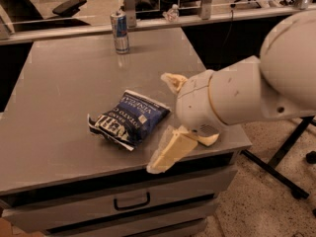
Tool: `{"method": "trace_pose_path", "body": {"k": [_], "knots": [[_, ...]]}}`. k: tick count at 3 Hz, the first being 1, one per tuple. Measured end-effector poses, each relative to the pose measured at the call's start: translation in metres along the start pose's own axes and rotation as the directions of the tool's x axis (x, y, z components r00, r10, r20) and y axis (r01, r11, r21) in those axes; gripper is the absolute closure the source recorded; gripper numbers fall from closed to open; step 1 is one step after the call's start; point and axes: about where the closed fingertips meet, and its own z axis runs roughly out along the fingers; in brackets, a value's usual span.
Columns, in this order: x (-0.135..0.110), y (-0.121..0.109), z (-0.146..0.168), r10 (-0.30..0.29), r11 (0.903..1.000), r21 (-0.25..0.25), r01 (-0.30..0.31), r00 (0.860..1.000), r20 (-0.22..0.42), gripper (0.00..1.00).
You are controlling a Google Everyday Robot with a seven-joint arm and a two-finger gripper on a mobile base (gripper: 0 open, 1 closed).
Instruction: Move blue chip bag near redbull can
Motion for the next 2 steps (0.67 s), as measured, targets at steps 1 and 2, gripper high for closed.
{"method": "trace_pose_path", "body": {"k": [1,2], "knots": [[0.000,-0.002,0.024,0.015,0.9996,0.024,-0.016,1.000,0.021,0.00],[-0.003,0.002,0.049,0.025,0.9995,0.016,-0.025,0.999,0.035,0.00]]}}
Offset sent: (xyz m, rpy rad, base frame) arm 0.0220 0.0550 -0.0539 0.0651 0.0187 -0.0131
